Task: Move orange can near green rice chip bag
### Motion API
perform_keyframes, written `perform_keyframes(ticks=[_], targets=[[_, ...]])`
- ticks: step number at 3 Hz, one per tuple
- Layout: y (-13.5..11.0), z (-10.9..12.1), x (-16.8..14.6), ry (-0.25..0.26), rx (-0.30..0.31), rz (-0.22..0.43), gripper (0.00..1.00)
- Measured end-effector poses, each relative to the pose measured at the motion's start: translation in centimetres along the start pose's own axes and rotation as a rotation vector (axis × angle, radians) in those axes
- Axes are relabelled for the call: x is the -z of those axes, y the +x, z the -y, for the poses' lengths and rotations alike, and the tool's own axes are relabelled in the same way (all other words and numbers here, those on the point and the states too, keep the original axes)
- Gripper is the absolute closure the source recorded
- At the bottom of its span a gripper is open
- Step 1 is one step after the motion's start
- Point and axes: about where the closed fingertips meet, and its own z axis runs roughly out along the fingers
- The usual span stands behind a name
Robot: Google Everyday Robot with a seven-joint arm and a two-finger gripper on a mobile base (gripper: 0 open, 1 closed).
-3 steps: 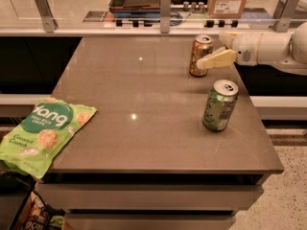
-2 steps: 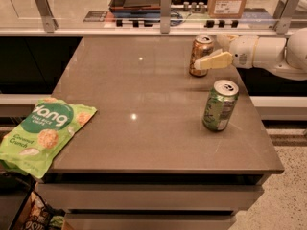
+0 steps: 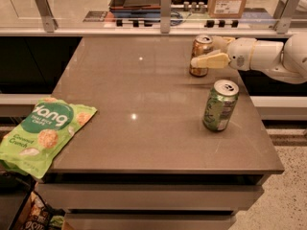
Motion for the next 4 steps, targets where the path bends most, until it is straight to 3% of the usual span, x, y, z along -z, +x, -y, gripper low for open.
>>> perform_keyframes(ticks=[3, 4], targets=[[-0.03, -0.45, -0.9, -0.015, -0.001, 0.001, 0.86], [-0.04, -0.61, -1.2, -0.02, -0.001, 0.002, 1.0]])
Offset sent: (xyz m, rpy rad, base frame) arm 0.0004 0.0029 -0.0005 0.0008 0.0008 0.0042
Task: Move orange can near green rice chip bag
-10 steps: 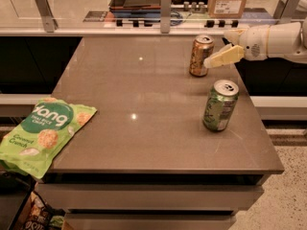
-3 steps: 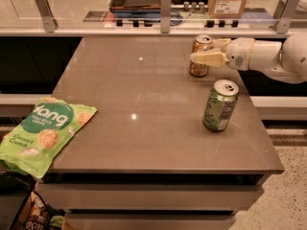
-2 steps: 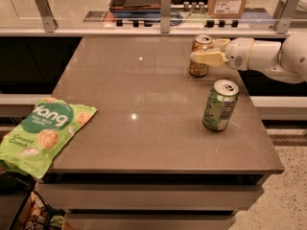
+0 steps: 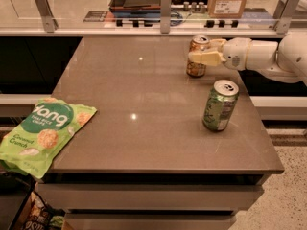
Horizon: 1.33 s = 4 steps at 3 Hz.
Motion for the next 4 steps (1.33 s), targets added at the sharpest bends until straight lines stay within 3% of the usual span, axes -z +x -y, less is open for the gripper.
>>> perform_keyframes(ticks=[2, 4], targets=[[-2.1, -2.0, -0.3, -0.023, 0.013, -0.017, 1.0], [-5.5, -5.7, -0.1, -0.018, 0.038, -0.03, 1.0]])
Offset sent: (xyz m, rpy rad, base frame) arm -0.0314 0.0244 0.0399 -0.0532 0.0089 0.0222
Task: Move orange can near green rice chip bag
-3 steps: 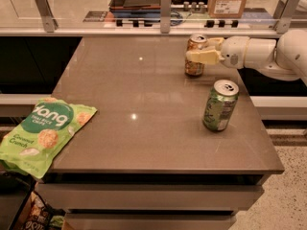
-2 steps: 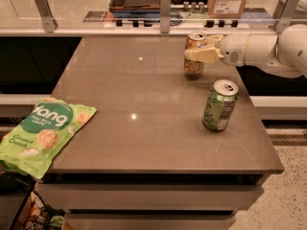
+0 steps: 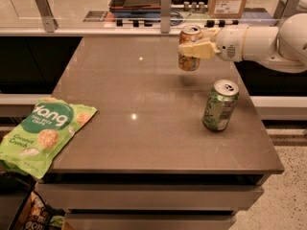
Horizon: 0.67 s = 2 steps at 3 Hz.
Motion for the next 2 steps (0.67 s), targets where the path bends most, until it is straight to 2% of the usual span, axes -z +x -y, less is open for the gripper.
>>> perform_keyframes(ticks=[2], targets=[[-3.6, -5.0, 0.0, 0.0, 0.045, -0.001, 1.0]])
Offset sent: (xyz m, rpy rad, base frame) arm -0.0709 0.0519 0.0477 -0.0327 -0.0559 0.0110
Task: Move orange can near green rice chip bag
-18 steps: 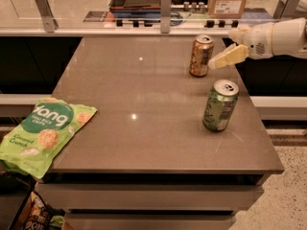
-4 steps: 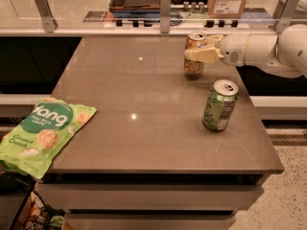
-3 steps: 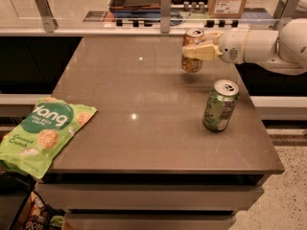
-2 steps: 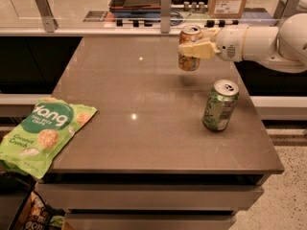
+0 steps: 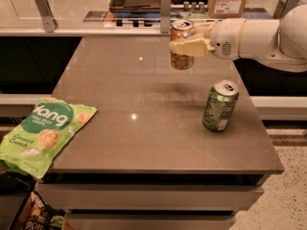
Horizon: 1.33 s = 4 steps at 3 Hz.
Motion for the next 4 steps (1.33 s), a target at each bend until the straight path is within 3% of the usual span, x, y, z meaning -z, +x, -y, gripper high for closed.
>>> perform_keyframes(ticks=[2, 4], targets=[[-1.7, -6.4, -0.9, -0.007, 0.016, 0.0, 1.0], [-2.0, -12.0, -3.3, -0.012, -0.018, -0.003, 1.0]])
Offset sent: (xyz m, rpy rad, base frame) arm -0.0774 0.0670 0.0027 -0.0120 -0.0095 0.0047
